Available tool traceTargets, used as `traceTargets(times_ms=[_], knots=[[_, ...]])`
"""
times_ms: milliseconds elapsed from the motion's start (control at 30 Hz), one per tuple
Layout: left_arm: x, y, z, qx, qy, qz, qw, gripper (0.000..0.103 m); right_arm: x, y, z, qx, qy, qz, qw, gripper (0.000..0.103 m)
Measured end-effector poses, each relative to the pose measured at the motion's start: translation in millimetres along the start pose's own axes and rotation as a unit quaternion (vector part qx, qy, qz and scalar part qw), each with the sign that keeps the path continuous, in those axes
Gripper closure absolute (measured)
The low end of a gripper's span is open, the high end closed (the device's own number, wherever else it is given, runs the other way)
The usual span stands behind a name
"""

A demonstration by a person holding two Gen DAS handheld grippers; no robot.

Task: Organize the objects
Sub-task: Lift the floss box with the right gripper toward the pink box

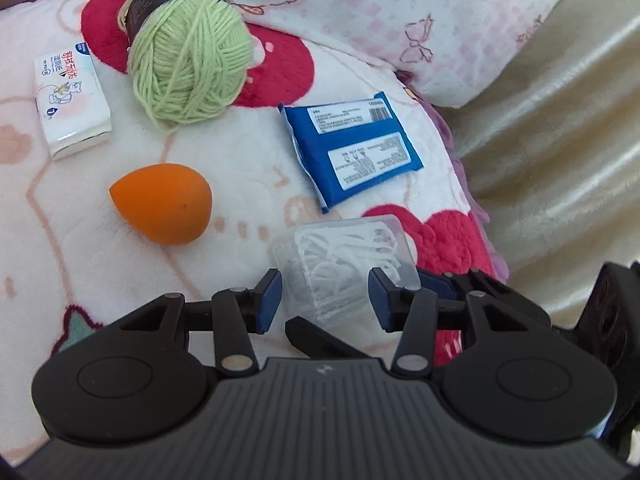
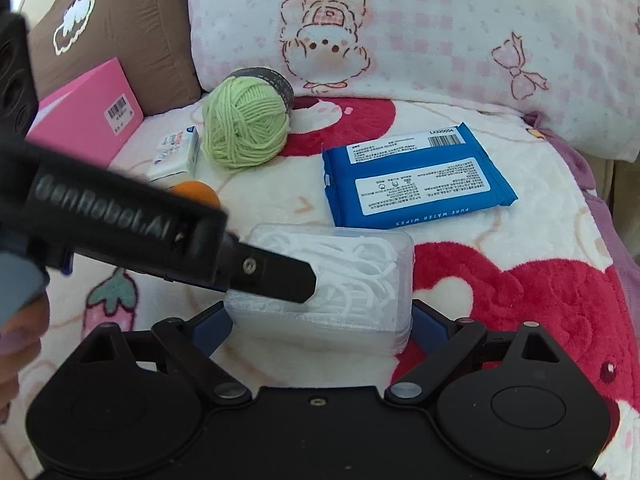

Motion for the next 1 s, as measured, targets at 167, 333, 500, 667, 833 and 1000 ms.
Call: traceTargets(times_ms=[167,333,500,667,833,1000], knots=[[-4.2,10.7,-4.1,0.021,-0.001,0.001,0.9998,0.057,8.9,12.9,-5.6,0.007,0.008,-0.001,1.000,0.007],[-10.4,31.3,-6.9,0.022,-0.007,0.004,0.9997,0.057,18.7,28.4,-4.1,0.002,0.009,0.004,1.000,0.007],[-4.2,57.5,-6.3,0.043,0.054,-0.006,0.9975,0.057,37.4,45.1,5.5,0.021,0.044,0.014,0.999,0.007],[-3.0,90.7,-7.9,0.034,0.087,-0.019,0.9955,0.057,53.5,66.5,14.4,0.013,0.055,0.028,0.998,0.007],[-10.7,123.6,-5.9,0.016,0.080,-0.012,0.9966,0.057,73.4,86.1,26.2,-0.006,0.066,0.036,0.997,0.007],[-18.9,161.7,-1.5,0.003,0.065,0.001,0.9979,0.057,97.1,108.1,38.2,-0.029,0.082,0.041,0.995,0.007]])
Point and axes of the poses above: each gripper's, at about its wrist camera, not at the fingertips, and y roughly against the way its jaws point, x to its left, z to its top, the point moved 2 cm from there along -y, roughly the way its jaws point, and after that the axes turned 13 degrees about -z, right-handed, at the moved point
